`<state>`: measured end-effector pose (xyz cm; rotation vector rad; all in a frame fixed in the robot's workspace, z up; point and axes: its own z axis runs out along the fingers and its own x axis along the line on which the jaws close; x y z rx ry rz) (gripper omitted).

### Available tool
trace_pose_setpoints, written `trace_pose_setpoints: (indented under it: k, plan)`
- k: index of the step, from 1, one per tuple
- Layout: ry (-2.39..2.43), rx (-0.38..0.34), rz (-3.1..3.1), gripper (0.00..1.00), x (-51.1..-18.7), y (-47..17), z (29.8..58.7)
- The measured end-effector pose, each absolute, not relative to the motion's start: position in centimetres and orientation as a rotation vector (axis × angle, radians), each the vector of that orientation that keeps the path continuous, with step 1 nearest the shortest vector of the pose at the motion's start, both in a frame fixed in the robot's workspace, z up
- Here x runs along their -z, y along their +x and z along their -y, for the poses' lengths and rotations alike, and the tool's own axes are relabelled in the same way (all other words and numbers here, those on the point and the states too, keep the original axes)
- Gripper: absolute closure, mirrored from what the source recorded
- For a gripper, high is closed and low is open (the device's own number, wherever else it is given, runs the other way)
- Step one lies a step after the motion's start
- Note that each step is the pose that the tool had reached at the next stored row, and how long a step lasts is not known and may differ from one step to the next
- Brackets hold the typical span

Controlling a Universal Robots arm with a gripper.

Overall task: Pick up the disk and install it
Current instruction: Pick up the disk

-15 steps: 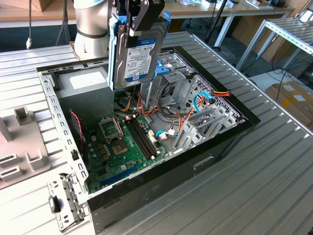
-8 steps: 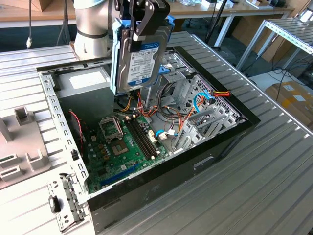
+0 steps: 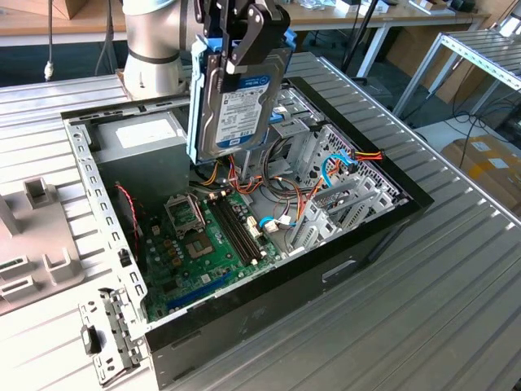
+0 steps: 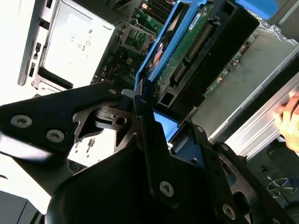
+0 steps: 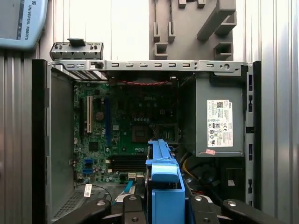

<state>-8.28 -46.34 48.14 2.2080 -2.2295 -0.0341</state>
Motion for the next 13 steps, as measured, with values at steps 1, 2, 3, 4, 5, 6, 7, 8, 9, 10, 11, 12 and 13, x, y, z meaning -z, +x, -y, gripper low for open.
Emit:
trace_pose_setpoints:
  k: [1, 2, 3, 4, 5, 6, 7, 8, 9, 10, 11, 12, 13]
  plan:
    - [2.208, 0.034, 2.230, 0.63, -48.1, -8.3, 46.4]
    - [2.208, 0.034, 2.230, 0.63, -48.1, -8.3, 47.2]
    - [2.208, 0.034, 2.229, 0.63, -48.1, -8.3, 48.5]
    - [2.208, 0.034, 2.230, 0.63, -48.1, -8.3, 49.2]
    - [2.208, 0.034, 2.229, 0.63, -48.1, -8.3, 49.3]
    - [2.208, 0.034, 2.229, 0.63, -48.1, -8.3, 49.5]
    - [2.208, 0.034, 2.229, 0.63, -48.1, -8.3, 49.6]
    - [2.208, 0.034, 2.229, 0.63, -48.1, -8.3, 49.7]
    - [2.208, 0.034, 2.229, 0.63, -48.1, -8.3, 49.8]
    - [2.208, 0.034, 2.230, 0.63, -48.1, -8.3, 50.0]
    - [2.208, 0.034, 2.229, 0.63, -48.1, -8.3, 50.1]
    - [2.208, 0.034, 2.229, 0.63, -48.1, -8.3, 50.3]
    - [2.208, 0.034, 2.230, 0.63, -48.0, -8.3, 50.5]
